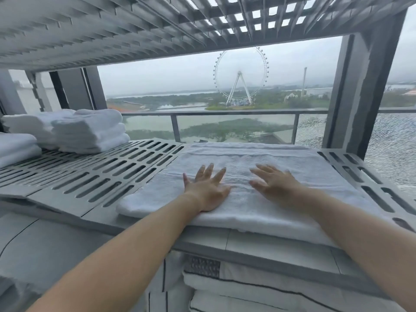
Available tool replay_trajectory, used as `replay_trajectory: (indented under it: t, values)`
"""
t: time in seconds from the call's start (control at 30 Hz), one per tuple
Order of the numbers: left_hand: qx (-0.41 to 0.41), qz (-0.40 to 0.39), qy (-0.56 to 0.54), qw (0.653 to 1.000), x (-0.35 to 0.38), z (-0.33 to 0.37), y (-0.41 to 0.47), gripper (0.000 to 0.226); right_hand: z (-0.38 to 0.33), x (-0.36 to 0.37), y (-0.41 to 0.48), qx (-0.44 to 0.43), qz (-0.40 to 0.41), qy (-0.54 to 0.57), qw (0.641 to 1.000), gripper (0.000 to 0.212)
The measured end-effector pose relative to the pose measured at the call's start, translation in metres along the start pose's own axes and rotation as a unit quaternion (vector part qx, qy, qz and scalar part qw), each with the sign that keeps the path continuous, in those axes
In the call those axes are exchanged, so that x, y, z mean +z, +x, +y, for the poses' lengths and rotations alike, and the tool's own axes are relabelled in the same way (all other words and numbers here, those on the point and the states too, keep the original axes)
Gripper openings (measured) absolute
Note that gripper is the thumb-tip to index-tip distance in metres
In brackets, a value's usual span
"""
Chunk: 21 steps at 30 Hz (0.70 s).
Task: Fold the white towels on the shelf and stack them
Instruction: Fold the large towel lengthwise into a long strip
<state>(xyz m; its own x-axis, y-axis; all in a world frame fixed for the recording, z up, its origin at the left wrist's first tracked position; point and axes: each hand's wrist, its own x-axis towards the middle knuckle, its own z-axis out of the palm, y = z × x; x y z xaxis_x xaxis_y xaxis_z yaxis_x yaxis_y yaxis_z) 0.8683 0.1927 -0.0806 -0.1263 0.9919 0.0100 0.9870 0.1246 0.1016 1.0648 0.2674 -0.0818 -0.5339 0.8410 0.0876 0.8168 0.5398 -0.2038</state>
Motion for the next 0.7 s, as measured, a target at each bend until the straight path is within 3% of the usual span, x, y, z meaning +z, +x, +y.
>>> replay_trajectory:
  t: [0.13,0.27,0.43,0.6,0.7]
  values:
    - [-0.019,-0.045,-0.002,0.999,-0.005,-0.021,-0.019,0.067,-0.007,0.003,-0.014,0.028,-0.086,-0.034,0.995,0.059]
    - [-0.048,-0.054,0.001,0.997,-0.009,-0.035,-0.035,0.072,-0.024,-0.003,-0.019,0.092,-0.089,-0.066,0.989,0.070]
    - [-0.050,-0.053,0.005,0.997,-0.008,-0.036,-0.039,0.073,-0.071,0.013,-0.022,-0.047,-0.105,-0.023,0.993,0.062]
    - [0.037,-0.020,0.031,0.999,-0.010,-0.038,-0.036,0.062,-0.090,0.013,-0.017,-0.059,-0.063,0.008,0.996,0.051]
    - [0.067,-0.047,0.002,0.997,-0.009,-0.049,-0.034,0.056,-0.104,0.022,-0.017,-0.061,-0.077,-0.004,0.995,0.053]
